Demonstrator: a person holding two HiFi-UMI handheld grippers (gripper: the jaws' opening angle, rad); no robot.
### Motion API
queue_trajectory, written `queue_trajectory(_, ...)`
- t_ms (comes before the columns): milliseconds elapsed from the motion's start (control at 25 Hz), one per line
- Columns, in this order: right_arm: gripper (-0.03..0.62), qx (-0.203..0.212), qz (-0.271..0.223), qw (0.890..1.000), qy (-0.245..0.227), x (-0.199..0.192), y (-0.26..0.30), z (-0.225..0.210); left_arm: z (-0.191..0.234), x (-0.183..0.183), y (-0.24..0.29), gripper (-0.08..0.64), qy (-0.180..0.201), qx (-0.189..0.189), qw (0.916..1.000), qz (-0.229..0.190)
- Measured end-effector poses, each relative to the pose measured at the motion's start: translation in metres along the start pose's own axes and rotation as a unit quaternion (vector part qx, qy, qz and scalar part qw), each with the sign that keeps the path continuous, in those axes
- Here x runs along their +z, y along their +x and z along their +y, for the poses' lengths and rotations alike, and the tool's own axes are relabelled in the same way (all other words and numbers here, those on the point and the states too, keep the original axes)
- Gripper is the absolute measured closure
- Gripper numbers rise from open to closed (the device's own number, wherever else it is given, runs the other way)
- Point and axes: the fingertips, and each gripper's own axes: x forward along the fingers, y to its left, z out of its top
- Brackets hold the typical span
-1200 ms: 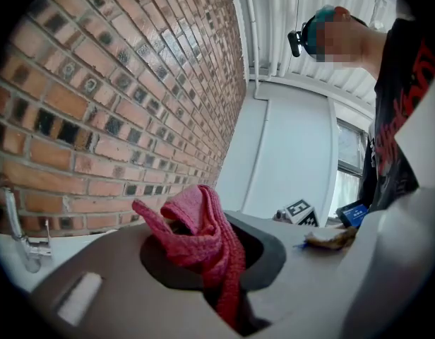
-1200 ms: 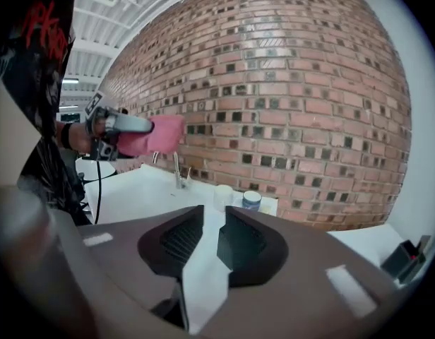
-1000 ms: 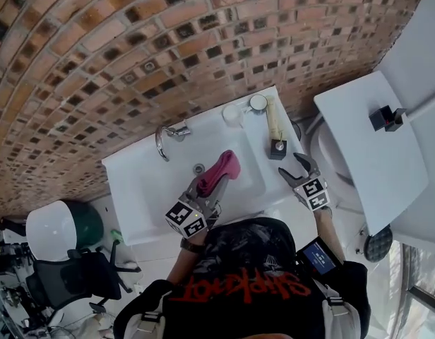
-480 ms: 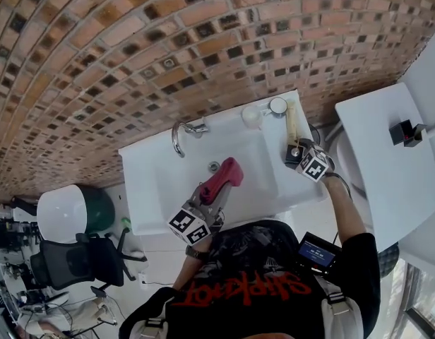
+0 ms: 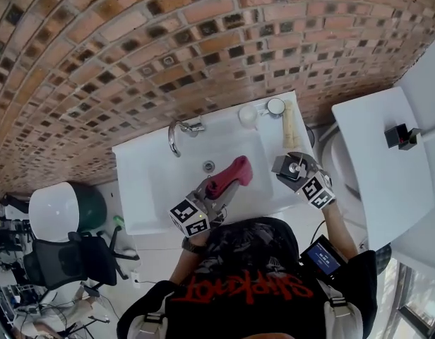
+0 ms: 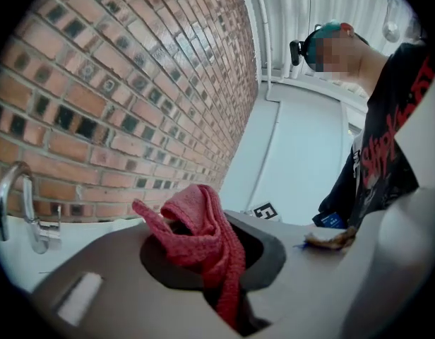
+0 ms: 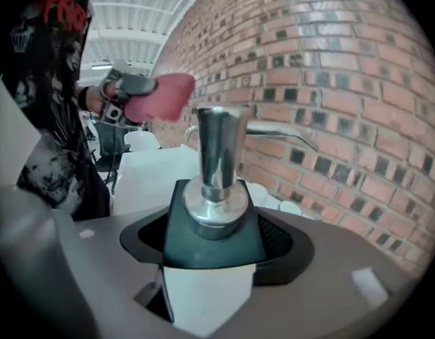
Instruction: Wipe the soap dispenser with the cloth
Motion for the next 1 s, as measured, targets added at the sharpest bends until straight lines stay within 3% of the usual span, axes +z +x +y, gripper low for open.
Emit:
queue_trajectory(120,0.27,-0.006,-0.003,0.998,-0.062,0.04,-0.032,0.017,-0.019,-0.003,0.022,0.508,0.003,-0.067,0.9975,0.023)
queue_trajectory(280,0.27,-0.028,0.018,0.991,-0.132,0.071,-0.058,0.025,-0.056,-0.001,0.045,0.508,0.006,-0.165,0.9846,0.058)
queue_trajectory(400,0.27,-0.045,0.038,0.983,-0.173,0.079,-0.069,0.028,-0.07,-0.001,0.053,0.508,-0.002,-0.206,0.9763,0.067)
queue_trajectory(520,0.27,-0.049,0.035,0.979,-0.195,0.093,-0.078,0.04,-0.073,-0.004,0.056,0.508,-0.009,-0.22,0.9724,0.076)
queue_trajectory(720,0.27,-0.059,0.014,0.975,-0.212,0.125,-0.097,0.057,-0.063,-0.003,0.054,0.508,-0.007,-0.208,0.9745,0.082)
queue_trajectory(1000,0.281,-0.049,-0.029,0.978,-0.199,0.162,-0.122,0.075,-0.052,-0.013,0.053,0.508,-0.005,-0.194,0.9755,0.105)
